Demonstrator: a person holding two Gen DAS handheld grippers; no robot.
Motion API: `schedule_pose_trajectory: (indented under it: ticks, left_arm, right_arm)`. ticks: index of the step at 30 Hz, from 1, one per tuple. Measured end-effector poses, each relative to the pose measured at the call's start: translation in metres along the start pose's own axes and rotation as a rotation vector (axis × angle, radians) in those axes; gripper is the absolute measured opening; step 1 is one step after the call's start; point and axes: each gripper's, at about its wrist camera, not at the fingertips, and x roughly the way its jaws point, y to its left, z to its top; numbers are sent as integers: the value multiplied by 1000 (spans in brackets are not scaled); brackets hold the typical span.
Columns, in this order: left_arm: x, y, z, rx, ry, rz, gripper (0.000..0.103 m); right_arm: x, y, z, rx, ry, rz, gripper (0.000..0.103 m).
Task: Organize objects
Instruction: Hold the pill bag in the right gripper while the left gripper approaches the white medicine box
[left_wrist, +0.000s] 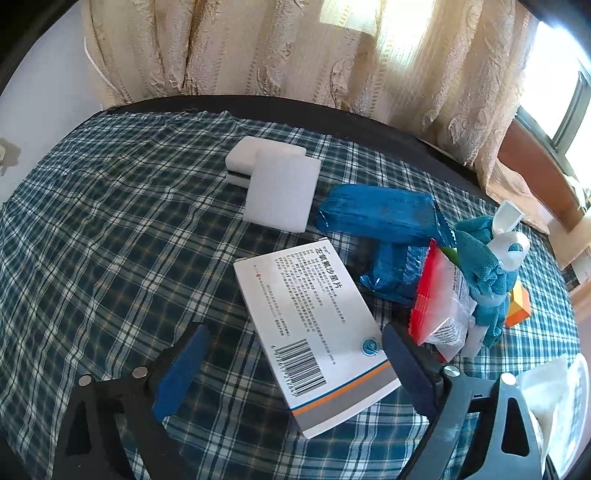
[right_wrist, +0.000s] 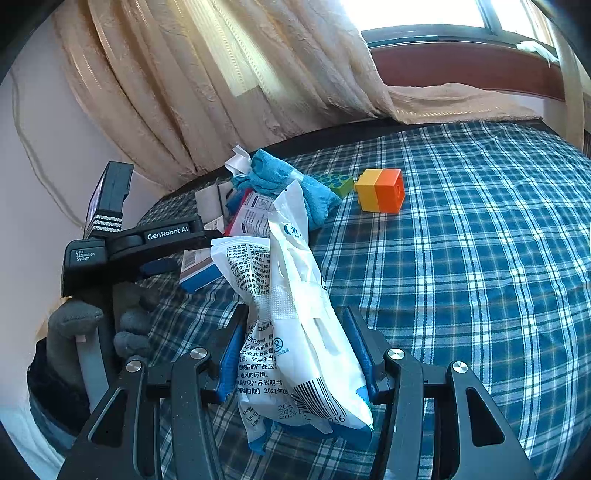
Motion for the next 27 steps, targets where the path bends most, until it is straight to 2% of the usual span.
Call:
schedule_pose_trajectory:
  ticks: [3, 18, 21, 25, 27]
  left_arm:
    - [2, -5, -2, 11, -4, 17, 102]
    - [4, -4, -3, 43, -26, 93, 102]
    - [3, -5, -3, 54, -33, 90, 97]
    - [1, -7, -4, 76, -35, 83, 76]
    - [1, -6, -4, 76, -31, 76, 74]
  right_arm:
    - [0, 0, 0, 0, 1, 0, 53]
    - [-1, 1, 1, 0, -2, 3, 53]
    - [-1, 1, 1, 0, -1, 3, 53]
    - [0, 0, 2, 6, 10, -1, 53]
    - [2, 1, 1, 2, 20, 0, 53]
